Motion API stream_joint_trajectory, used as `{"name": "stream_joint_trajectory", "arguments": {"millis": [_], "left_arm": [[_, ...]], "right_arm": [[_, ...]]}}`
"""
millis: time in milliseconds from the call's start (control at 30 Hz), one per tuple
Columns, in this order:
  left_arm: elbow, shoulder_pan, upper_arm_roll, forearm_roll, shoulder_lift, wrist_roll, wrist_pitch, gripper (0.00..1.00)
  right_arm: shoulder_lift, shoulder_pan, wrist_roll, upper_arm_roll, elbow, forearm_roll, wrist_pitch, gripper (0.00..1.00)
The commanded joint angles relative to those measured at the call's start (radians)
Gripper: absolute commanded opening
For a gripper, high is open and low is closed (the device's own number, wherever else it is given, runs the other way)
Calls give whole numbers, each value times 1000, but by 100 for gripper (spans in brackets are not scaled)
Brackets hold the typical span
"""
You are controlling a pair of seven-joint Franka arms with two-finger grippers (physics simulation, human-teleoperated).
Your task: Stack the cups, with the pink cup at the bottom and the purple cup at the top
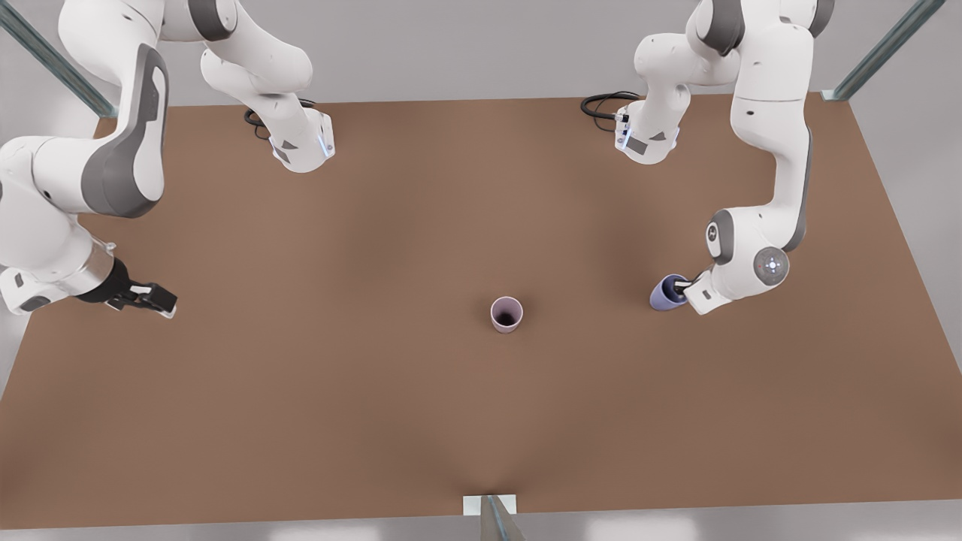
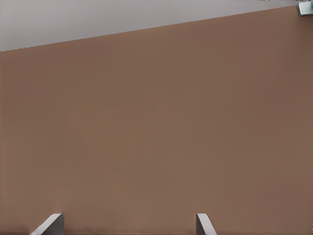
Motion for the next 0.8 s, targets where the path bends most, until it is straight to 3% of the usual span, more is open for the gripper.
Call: {"name": "stream_joint_trajectory", "arguments": {"millis": [0,100,267,400,567,767], "left_arm": [[32,-1,-23,-5,-14,-59,-79,21],[160,-1,-120,-5,-40,-246,-239,21],[279,-33,-318,-4,-22,-587,-254,21],[451,-188,-319,-2,64,-823,-272,21],[624,-254,-318,9,187,-952,-271,21],[652,-280,-318,9,236,-987,-262,21]], "right_arm": [[-1,-1,-183,0,1,0,-11,100],[-3,-9,-183,0,1,1,-11,100],[-3,-11,-182,-2,0,7,-11,100],[-1,-12,-182,-2,0,9,-9,100],[-1,-12,-182,-2,0,9,-9,100],[2,-12,-182,-3,1,11,2,100]]}}
